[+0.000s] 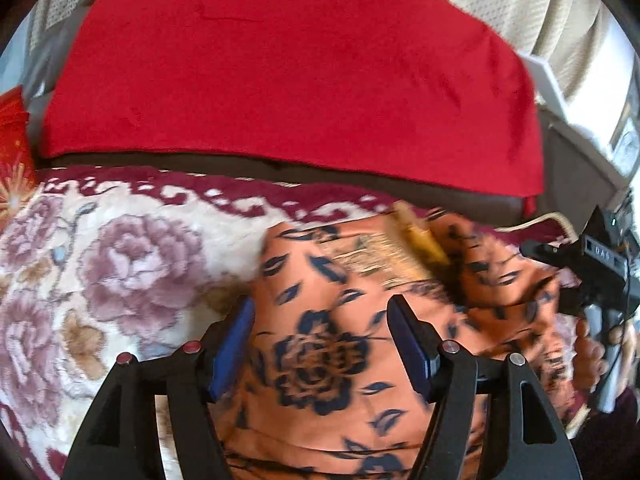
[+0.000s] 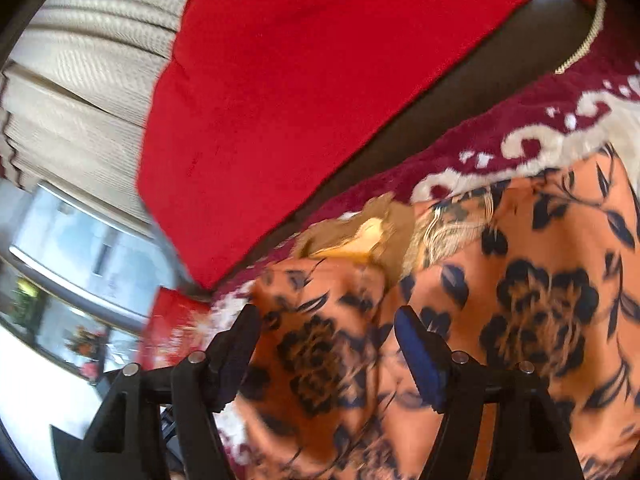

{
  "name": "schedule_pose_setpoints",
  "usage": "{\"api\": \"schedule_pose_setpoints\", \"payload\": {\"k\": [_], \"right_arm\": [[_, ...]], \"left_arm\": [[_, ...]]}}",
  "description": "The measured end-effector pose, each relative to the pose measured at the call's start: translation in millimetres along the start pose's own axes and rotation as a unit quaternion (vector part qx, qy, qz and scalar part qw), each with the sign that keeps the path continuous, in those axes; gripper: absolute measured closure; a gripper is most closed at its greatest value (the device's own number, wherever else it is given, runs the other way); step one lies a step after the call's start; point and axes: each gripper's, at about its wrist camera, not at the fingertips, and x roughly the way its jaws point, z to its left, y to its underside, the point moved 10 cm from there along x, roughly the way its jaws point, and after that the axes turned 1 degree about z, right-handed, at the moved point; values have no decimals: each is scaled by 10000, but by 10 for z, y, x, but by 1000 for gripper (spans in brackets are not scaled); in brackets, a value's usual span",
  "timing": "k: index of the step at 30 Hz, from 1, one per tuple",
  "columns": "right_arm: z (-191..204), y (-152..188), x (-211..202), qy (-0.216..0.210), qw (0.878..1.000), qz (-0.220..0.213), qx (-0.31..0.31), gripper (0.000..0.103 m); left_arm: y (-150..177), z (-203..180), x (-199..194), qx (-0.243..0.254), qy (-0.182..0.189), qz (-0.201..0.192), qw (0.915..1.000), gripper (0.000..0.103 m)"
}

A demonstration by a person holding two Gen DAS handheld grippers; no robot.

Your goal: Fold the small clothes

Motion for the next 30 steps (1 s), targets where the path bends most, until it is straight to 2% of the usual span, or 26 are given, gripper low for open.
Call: {"api": "schedule_pose_setpoints", "payload": {"k": [2,3,4,6,8,9,11,13,14,17,19,22,23,24,25,27,30], "right_arm": [[-36,30,224,102,9993,359,-19,38],[-56,79,347,134,9985,535,4,48],[-49,151,472,156,9974,706,35,50],[53,281,642,142,9956,930,-50,54],[360,401,711,-46,9932,1032,-538,54],[511,419,679,-240,9924,975,-705,54],[652,309,524,-484,9934,591,-855,54],[510,159,412,-190,9958,265,-852,54],[352,96,402,-37,9976,228,-657,53],[32,87,495,-88,9991,418,6,53],[-32,128,625,69,9983,577,3,53],[33,196,812,-75,9971,750,-28,55],[75,261,859,-6,9969,766,-157,64],[120,288,919,61,9963,796,-306,79],[152,316,942,108,9957,812,-432,87],[202,349,908,199,9962,648,-541,94],[327,244,586,323,9965,127,-761,95]], "left_arm": [[41,62,62,32,-199,87,9998,34],[55,104,87,50,-322,120,9994,34],[60,125,129,61,-368,124,9992,34],[102,233,220,53,-728,255,9970,34],[140,311,275,-1,-891,357,9954,34],[164,350,297,-95,-893,414,9951,34],[192,394,319,-210,-865,451,9950,34],[211,415,343,-244,-888,466,9947,34],[220,413,350,-245,-891,479,9946,34],[267,390,404,-271,-856,575,9943,34],[309,380,451,-279,-856,646,9938,34],[342,360,466,-214,-897,670,9935,34],[349,355,476,-202,-904,679,9934,34],[353,357,475,-193,-916,686,9932,34],[351,362,472,-197,-926,677,9932,34],[339,375,446,-218,-948,642,9932,34],[283,403,403,-354,-954,553,9933,34]]}}
